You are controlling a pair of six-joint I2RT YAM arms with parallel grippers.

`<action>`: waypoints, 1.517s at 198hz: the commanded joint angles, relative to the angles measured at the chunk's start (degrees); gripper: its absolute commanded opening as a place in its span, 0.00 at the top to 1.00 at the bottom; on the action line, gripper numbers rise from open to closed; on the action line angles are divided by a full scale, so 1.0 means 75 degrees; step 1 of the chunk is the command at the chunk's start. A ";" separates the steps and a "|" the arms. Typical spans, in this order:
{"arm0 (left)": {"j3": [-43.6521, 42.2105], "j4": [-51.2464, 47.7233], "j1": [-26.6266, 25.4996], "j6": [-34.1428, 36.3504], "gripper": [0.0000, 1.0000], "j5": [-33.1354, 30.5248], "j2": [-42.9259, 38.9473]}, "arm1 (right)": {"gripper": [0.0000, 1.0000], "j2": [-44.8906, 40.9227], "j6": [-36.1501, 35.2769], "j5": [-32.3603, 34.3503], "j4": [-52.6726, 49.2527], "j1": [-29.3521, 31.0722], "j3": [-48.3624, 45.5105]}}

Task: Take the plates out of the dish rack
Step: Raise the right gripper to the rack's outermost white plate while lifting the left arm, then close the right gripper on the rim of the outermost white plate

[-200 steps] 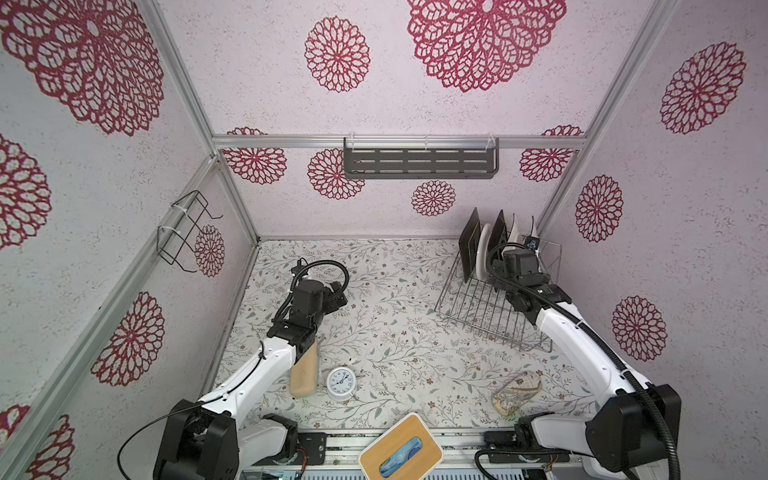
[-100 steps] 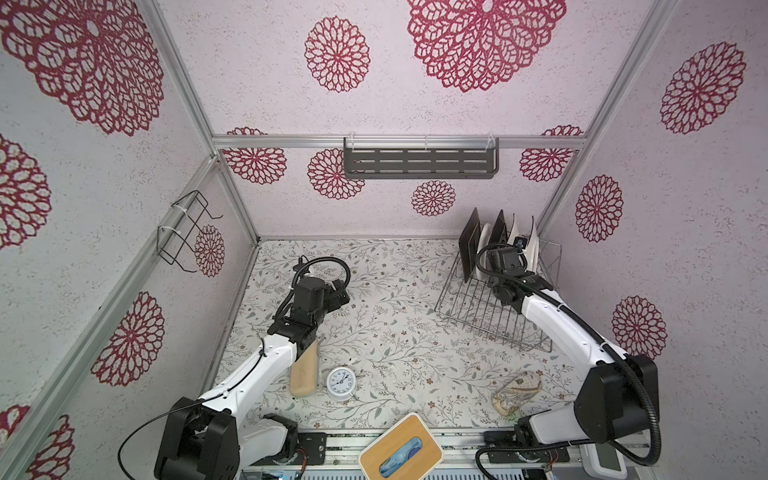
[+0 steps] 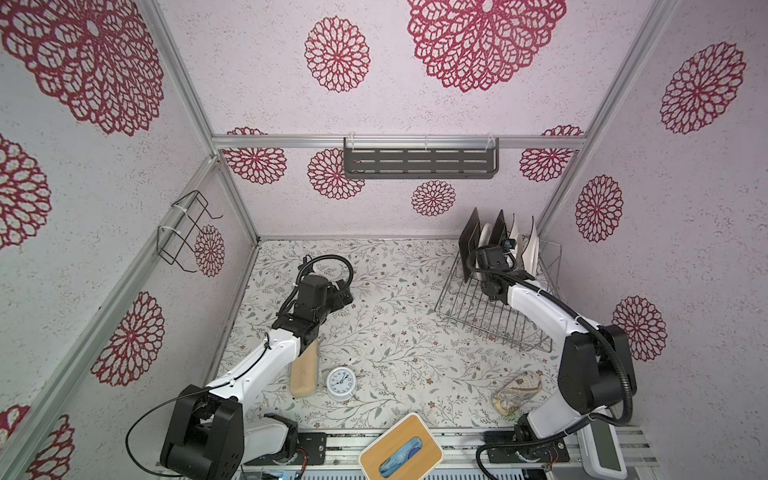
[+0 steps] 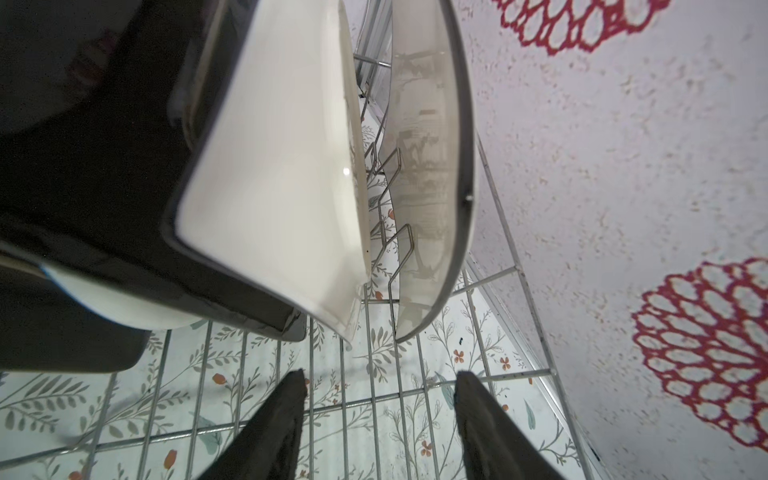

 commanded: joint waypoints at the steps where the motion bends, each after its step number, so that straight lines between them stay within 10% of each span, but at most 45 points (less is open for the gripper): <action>1: 0.0229 0.0072 -0.0047 -0.0031 0.03 0.0065 0.0101 | 0.40 0.0173 -0.0347 0.0577 0.0317 0.0035 0.0279; 300: 0.0499 -0.0411 -0.0050 -0.0054 0.03 0.0147 -0.0049 | 0.54 0.1390 -0.2433 0.0722 0.3713 -0.0552 -0.0191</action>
